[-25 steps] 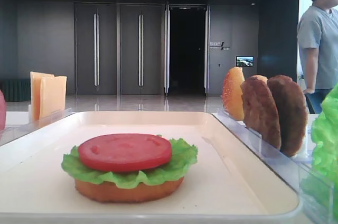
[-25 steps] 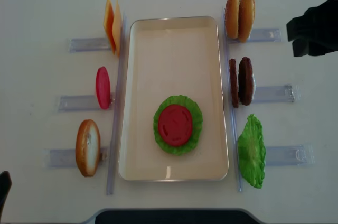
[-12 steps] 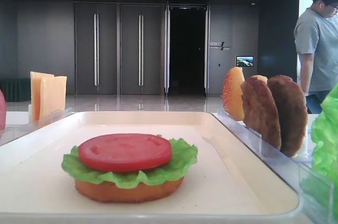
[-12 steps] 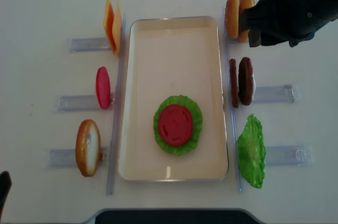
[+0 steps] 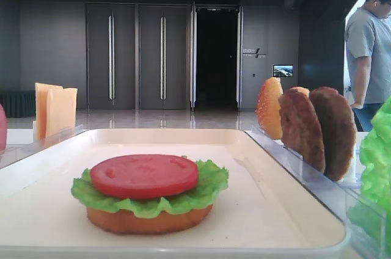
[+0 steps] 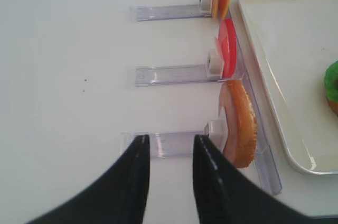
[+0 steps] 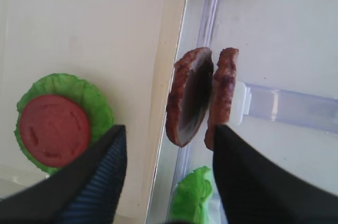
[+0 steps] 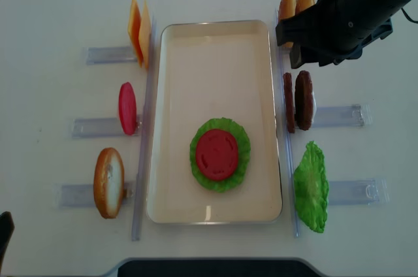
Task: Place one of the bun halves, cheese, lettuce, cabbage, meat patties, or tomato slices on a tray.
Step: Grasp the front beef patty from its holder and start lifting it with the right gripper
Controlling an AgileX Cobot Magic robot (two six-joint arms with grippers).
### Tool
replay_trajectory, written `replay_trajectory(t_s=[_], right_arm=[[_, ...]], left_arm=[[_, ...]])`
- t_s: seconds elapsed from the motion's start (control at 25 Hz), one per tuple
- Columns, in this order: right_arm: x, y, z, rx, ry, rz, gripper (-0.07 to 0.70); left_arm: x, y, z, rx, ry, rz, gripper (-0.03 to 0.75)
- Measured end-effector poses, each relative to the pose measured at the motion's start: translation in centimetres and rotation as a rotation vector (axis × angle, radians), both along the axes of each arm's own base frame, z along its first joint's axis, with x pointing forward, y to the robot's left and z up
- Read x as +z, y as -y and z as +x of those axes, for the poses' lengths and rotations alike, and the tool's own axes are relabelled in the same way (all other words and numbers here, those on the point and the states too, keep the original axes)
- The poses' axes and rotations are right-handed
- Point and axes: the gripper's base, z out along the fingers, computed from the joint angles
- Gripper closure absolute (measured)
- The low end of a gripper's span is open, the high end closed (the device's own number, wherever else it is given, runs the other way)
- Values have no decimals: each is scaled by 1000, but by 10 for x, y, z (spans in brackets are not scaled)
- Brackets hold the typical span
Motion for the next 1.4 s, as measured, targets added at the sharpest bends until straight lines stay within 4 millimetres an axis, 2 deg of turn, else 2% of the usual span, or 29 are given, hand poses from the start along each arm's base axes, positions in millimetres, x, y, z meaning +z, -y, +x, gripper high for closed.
replay_trajectory(t_s=[0.52, 1.16, 1.4], right_arm=[[-13, -4, 9, 19, -8, -13, 246], [-14, -10, 7, 45, 3, -15, 244], [-26, -13, 12, 45, -37, -35, 244]], left_arm=[[0, -1, 0, 13, 0, -3, 456], [0, -2, 0, 27, -1, -8, 451], [0, -2, 0, 28, -1, -7, 451]])
